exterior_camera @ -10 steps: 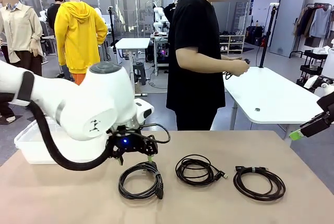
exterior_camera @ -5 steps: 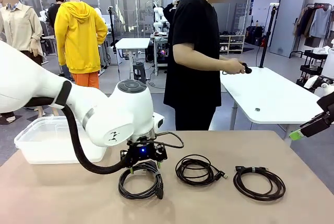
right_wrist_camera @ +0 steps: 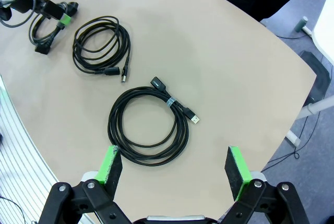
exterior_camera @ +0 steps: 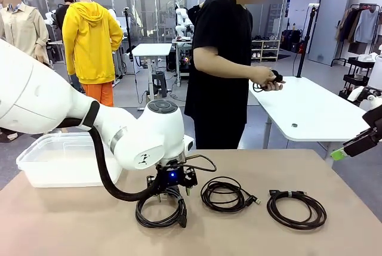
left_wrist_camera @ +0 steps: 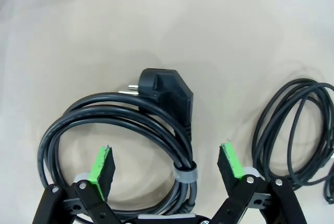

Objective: Organize and store the cables.
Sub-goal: Place the Power Cable into the Organizing box.

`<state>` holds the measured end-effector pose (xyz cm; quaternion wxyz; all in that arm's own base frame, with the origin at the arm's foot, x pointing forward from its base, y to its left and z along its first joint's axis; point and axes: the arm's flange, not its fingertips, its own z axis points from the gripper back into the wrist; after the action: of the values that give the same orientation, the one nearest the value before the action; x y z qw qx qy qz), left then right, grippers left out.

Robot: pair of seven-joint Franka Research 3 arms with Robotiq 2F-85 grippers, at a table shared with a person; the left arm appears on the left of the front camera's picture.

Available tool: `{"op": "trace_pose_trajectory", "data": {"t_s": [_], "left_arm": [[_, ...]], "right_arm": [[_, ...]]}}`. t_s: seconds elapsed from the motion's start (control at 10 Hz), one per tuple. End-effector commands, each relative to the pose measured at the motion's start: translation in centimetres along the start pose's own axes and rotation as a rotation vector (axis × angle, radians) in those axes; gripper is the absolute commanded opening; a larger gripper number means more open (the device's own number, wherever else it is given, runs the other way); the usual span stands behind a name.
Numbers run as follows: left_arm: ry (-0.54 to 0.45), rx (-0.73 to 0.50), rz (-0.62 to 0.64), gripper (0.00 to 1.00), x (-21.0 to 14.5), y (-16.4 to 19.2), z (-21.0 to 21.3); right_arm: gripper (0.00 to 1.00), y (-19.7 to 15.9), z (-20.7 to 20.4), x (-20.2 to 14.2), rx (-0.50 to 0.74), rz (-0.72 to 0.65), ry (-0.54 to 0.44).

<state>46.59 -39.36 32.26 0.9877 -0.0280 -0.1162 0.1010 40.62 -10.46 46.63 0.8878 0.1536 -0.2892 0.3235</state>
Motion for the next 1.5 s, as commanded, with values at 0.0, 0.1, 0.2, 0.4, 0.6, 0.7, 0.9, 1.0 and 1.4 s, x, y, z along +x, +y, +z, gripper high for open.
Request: {"op": "trace_pose_trajectory", "data": {"t_s": [0.0,0.1,0.2,0.4,0.6,0.7,0.9,1.0,1.4], "left_arm": [[0.017,0.008,0.022,1.00,0.3,-1.1,-0.1],[0.025,0.013,0.016,0.41,0.3,-1.1,-0.2],[0.034,0.016,0.015,0.40,0.2,-1.2,-0.3],[0.035,0.017,0.013,0.35,0.1,-1.2,-0.3],[0.032,0.015,0.006,0.00,0.1,-1.3,-0.3],[0.035,0.014,0.005,0.00,0.2,-1.3,-0.4],[0.031,0.006,-0.005,0.00,0.1,-1.2,0.2],[0.022,0.018,-0.042,0.00,0.1,-1.1,1.8],[-0.019,0.066,-0.197,0.00,-1.5,1.6,14.2]], "right_arm": [[1.00,-0.2,0.1,0.2,-0.005,0.000,0.012],[1.00,-0.2,0.1,0.2,-0.005,0.000,0.012],[1.00,-0.2,0.1,0.2,-0.005,0.000,0.012],[1.00,-0.2,0.1,0.2,-0.005,0.000,0.012],[1.00,-0.2,0.1,0.2,-0.005,0.000,0.012],[1.00,-0.2,0.1,0.2,-0.005,0.000,0.012],[1.00,-0.2,0.1,0.2,-0.005,0.000,0.012],[1.00,-0.2,0.1,0.2,-0.005,0.000,0.012],[1.00,-0.2,0.1,0.2,-0.005,0.000,0.012]]}}
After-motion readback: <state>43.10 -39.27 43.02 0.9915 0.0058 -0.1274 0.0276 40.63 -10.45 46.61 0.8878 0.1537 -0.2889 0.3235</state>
